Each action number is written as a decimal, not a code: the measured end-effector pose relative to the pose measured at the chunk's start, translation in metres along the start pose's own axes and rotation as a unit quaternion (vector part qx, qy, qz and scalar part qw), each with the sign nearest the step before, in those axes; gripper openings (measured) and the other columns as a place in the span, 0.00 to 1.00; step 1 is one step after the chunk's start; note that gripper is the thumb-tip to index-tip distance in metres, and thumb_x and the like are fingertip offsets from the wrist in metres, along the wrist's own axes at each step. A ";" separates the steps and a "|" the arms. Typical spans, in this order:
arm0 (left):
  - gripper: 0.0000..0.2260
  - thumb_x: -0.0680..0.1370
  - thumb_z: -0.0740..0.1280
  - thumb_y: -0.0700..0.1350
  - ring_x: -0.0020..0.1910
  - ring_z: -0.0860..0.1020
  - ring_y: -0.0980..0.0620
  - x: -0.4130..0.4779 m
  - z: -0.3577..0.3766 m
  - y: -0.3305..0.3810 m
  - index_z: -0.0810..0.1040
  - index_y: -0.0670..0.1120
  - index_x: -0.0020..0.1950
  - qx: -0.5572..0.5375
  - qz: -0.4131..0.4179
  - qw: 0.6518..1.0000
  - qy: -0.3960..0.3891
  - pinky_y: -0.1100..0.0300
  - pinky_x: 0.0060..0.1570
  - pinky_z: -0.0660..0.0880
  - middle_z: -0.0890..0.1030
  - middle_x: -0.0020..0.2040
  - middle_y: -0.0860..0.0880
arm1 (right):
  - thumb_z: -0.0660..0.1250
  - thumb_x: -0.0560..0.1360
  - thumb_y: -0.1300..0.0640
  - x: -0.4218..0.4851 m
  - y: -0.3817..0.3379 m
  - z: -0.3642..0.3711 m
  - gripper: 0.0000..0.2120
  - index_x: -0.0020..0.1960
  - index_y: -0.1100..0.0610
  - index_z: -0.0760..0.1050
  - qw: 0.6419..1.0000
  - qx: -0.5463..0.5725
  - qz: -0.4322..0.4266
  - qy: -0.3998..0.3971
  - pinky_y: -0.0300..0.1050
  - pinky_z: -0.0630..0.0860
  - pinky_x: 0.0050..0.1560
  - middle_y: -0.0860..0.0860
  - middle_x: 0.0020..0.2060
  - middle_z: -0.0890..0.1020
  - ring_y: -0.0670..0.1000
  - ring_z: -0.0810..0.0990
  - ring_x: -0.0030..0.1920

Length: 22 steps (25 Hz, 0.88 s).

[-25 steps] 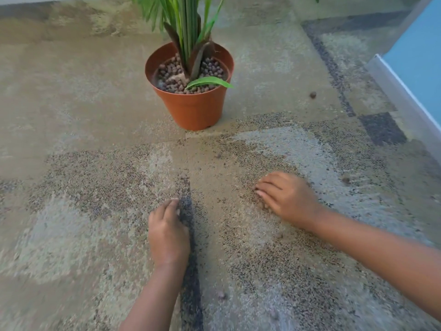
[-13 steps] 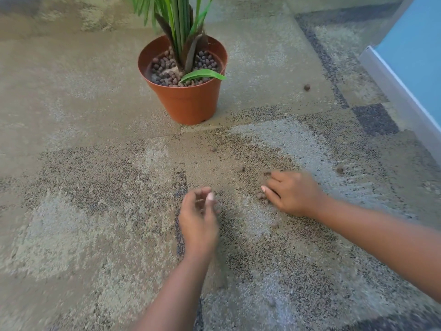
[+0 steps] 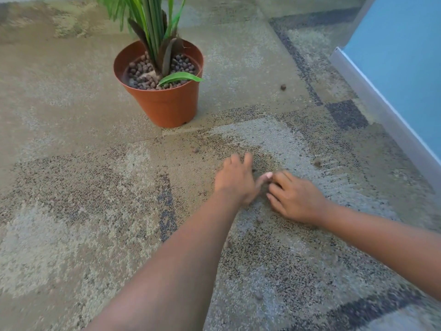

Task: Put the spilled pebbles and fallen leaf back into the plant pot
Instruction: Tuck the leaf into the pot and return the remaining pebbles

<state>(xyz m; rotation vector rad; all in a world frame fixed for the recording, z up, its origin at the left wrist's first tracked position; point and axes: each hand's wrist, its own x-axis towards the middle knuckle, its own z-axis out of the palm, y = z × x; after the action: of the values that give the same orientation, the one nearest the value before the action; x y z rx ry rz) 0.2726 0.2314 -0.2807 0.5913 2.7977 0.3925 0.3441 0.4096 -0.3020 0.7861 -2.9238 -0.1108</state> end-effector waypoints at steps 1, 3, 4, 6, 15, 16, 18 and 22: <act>0.31 0.76 0.49 0.71 0.56 0.72 0.43 0.006 0.001 0.000 0.62 0.47 0.65 0.061 0.000 0.998 -0.016 0.49 0.46 0.76 0.70 0.58 0.40 | 0.50 0.82 0.49 0.000 0.003 0.000 0.17 0.50 0.59 0.72 1.000 0.000 0.009 -0.005 0.38 0.68 0.27 0.55 0.47 0.73 0.52 0.71 0.45; 0.30 0.76 0.49 0.70 0.53 0.72 0.44 0.012 0.004 0.000 0.62 0.47 0.64 0.132 0.005 0.991 -0.020 0.53 0.39 0.74 0.70 0.56 0.41 | 0.51 0.81 0.49 -0.002 0.007 0.002 0.15 0.50 0.59 0.70 0.999 -0.020 0.034 -0.002 0.41 0.67 0.29 0.55 0.47 0.74 0.51 0.69 0.43; 0.27 0.78 0.49 0.67 0.50 0.73 0.46 0.012 0.005 0.001 0.64 0.46 0.62 0.141 0.023 0.990 -0.011 0.54 0.36 0.73 0.71 0.55 0.43 | 0.52 0.80 0.48 -0.004 0.009 0.004 0.15 0.51 0.58 0.70 0.997 -0.040 0.059 0.002 0.44 0.67 0.32 0.56 0.48 0.74 0.52 0.69 0.44; 0.17 0.82 0.50 0.59 0.46 0.72 0.48 0.009 0.011 0.001 0.65 0.46 0.57 0.116 0.079 0.990 0.005 0.57 0.36 0.72 0.73 0.52 0.44 | 0.51 0.79 0.46 -0.003 0.017 0.003 0.16 0.52 0.58 0.69 0.987 -0.067 0.148 0.008 0.47 0.71 0.38 0.56 0.52 0.73 0.53 0.70 0.49; 0.10 0.80 0.57 0.41 0.56 0.74 0.45 -0.015 0.011 -0.006 0.65 0.46 0.62 0.063 0.155 0.986 0.011 0.54 0.46 0.80 0.74 0.58 0.43 | 0.52 0.80 0.42 0.023 0.030 -0.004 0.15 0.50 0.52 0.70 0.993 0.008 0.113 -0.010 0.35 0.62 0.25 0.47 0.41 0.70 0.45 0.68 0.36; 0.10 0.80 0.57 0.41 0.56 0.74 0.45 -0.020 0.011 -0.006 0.66 0.46 0.61 0.056 0.164 0.985 0.016 0.54 0.46 0.80 0.74 0.58 0.44 | 0.51 0.80 0.42 0.022 0.025 -0.006 0.15 0.47 0.52 0.69 0.995 0.003 0.094 -0.011 0.35 0.59 0.24 0.47 0.40 0.70 0.46 0.67 0.34; 0.11 0.78 0.55 0.40 0.54 0.75 0.46 -0.033 0.013 -0.008 0.68 0.45 0.59 0.023 0.167 0.985 0.026 0.55 0.45 0.80 0.74 0.56 0.45 | 0.52 0.79 0.43 0.016 0.020 -0.006 0.15 0.46 0.53 0.69 0.998 -0.002 0.057 -0.017 0.36 0.58 0.22 0.47 0.38 0.70 0.47 0.68 0.33; 0.11 0.76 0.66 0.37 0.51 0.75 0.48 -0.061 0.020 -0.022 0.76 0.41 0.58 -0.019 0.170 0.982 0.083 0.54 0.52 0.79 0.77 0.55 0.44 | 0.56 0.79 0.45 -0.003 0.015 -0.002 0.14 0.45 0.55 0.72 1.000 -0.010 0.005 -0.003 0.40 0.68 0.20 0.51 0.40 0.76 0.50 0.74 0.36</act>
<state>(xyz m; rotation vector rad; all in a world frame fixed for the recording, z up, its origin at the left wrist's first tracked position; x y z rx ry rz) 0.3245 0.1899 -0.2947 1.0801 2.8350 0.5849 0.3394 0.4243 -0.2992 0.7679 -2.9270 -0.1422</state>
